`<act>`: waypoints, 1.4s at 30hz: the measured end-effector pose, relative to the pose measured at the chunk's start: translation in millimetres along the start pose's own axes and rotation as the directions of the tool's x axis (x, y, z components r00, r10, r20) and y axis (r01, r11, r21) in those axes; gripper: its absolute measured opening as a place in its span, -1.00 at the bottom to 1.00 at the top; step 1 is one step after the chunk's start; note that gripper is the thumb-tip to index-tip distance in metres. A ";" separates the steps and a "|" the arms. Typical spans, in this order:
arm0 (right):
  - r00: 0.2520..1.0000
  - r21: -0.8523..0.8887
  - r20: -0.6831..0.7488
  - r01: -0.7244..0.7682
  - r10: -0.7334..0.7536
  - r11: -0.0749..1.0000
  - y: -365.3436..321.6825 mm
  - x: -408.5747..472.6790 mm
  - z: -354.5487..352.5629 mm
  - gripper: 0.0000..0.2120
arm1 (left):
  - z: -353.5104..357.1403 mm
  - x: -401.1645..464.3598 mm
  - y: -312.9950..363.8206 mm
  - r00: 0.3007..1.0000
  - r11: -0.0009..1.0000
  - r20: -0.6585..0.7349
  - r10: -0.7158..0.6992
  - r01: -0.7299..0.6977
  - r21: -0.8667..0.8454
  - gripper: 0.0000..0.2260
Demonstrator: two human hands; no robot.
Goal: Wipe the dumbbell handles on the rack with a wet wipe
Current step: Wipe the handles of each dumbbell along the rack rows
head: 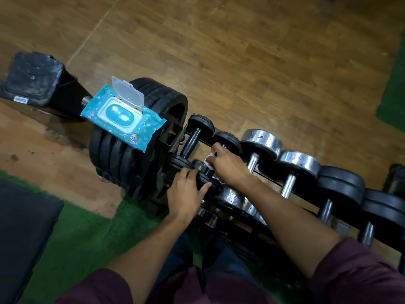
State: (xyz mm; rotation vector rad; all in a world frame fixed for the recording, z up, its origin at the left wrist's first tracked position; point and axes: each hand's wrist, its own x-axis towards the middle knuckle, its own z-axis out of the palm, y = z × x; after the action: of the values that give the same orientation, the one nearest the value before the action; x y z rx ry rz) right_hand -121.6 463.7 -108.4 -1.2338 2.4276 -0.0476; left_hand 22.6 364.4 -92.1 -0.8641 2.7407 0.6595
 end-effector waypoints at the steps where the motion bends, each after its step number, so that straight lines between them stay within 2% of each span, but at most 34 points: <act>1: 0.999 0.012 -0.013 -0.035 0.035 0.999 1.6 0.7 -0.6 -0.94 | -0.7 0.4 -1.5 1.000 0.999 -0.002 0.024 -0.023 0.028 -0.48; 5: 0.987 -0.055 -0.045 -0.156 0.153 0.986 8.3 5.4 -2.4 -0.77 | -2.9 3.9 -7.1 0.994 0.991 0.009 0.111 -0.112 0.073 -0.52; 7: 0.981 -0.042 -0.036 -0.190 0.189 0.981 4.0 6.9 -4.1 -0.82 | -3.3 5.6 -7.6 0.992 0.990 0.025 0.122 -0.124 0.063 -0.52; 9: 0.986 -0.040 -0.015 -0.165 0.164 0.986 -1.9 7.1 -2.8 -0.89 | -3.1 6.8 -7.0 0.992 0.992 0.049 0.117 -0.119 0.036 -0.51; 11: 0.990 -0.058 -0.020 -0.139 0.138 0.989 -3.6 4.3 -1.1 -0.83 | -3.0 7.6 -6.8 0.991 0.993 0.067 0.116 -0.116 0.000 -0.50; 15: 0.926 0.097 -0.085 -0.360 0.368 0.928 2.1 0.0 3.8 -0.58 | -3.8 9.5 -7.6 0.989 0.992 0.080 0.122 -0.118 -0.046 -0.49; 17: 0.876 0.201 -0.112 -0.443 0.469 0.874 1.1 0.6 11.5 -0.59 | -4.1 10.2 -7.9 0.989 0.991 0.083 0.126 -0.122 -0.053 -0.50; 19: 0.797 0.340 -0.117 -0.528 0.592 0.778 -0.9 2.5 22.1 -0.75 | -4.6 11.2 -8.4 0.988 0.990 0.083 0.130 -0.126 -0.055 -0.50; 20: 0.739 0.440 -0.092 -0.571 0.667 0.693 -1.9 3.2 25.7 -0.81 | -5.1 11.6 -8.2 0.988 0.990 0.084 0.131 -0.127 -0.059 -0.50; 22: 0.612 0.655 0.043 -0.614 0.790 0.440 -3.1 4.5 29.8 -0.78 | -6.4 12.1 -8.1 0.987 0.990 0.084 0.134 -0.129 -0.062 -0.51; 24: 0.532 0.787 0.172 -0.580 0.829 0.209 -2.7 7.5 28.6 -0.76 | -6.8 12.8 -8.3 0.987 0.990 0.084 0.138 -0.133 -0.054 -0.52; 26: 0.513 0.842 0.245 -0.533 0.823 0.082 0.6 11.6 29.5 -0.86 | -7.0 13.3 -7.9 0.986 0.989 0.086 0.142 -0.138 -0.053 -0.51; 29: 0.535 0.847 0.397 -0.527 0.746 -0.073 6.5 12.9 31.0 -0.74 | -8.0 14.0 -7.7 0.984 0.988 0.091 0.151 -0.146 -0.053 -0.50; 32: 0.552 0.856 0.497 -0.439 0.669 -0.274 15.5 12.3 32.2 -0.66 | -8.4 14.6 -8.4 0.983 0.988 0.099 0.154 -0.149 -0.048 -0.48; 33: 0.535 0.858 0.501 -0.408 0.680 -0.312 16.9 13.8 31.9 -0.69 | -8.3 14.9 -8.7 0.983 0.988 0.100 0.152 -0.148 -0.045 -0.48; 34: 0.517 0.864 0.488 -0.404 0.703 -0.301 18.3 16.4 34.9 -0.72 | -8.1 15.1 -8.9 0.983 0.988 0.099 0.152 -0.149 -0.042 -0.49; 36: 0.503 0.846 0.470 -0.491 0.725 -0.209 16.1 18.9 39.4 -0.76 | -7.8 15.3 -9.0 0.983 0.987 0.094 0.156 -0.153 -0.038 -0.50; 38: 0.522 0.805 0.510 -0.569 0.684 -0.166 13.5 19.7 44.7 -0.74 | -7.5 16.2 -8.8 0.983 0.987 0.096 0.158 -0.155 -0.034 -0.50; 40: 0.537 0.775 0.578 -0.598 0.614 -0.206 9.4 18.3 41.2 -0.73 | -7.6 16.7 -9.0 0.983 0.988 0.103 0.155 -0.153 -0.029 -0.50; 42: 0.543 0.778 0.587 -0.585 0.601 -0.231 7.4 18.3 34.5 -0.70 | -7.6 16.6 -9.3 0.982 0.988 0.106 0.153 -0.151 -0.027 -0.50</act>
State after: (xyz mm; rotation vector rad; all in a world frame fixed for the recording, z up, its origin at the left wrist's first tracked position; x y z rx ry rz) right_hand -123.8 459.2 -147.8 0.6842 1.8736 -1.1520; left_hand 14.2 345.8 -93.8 -0.6070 2.7258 0.7385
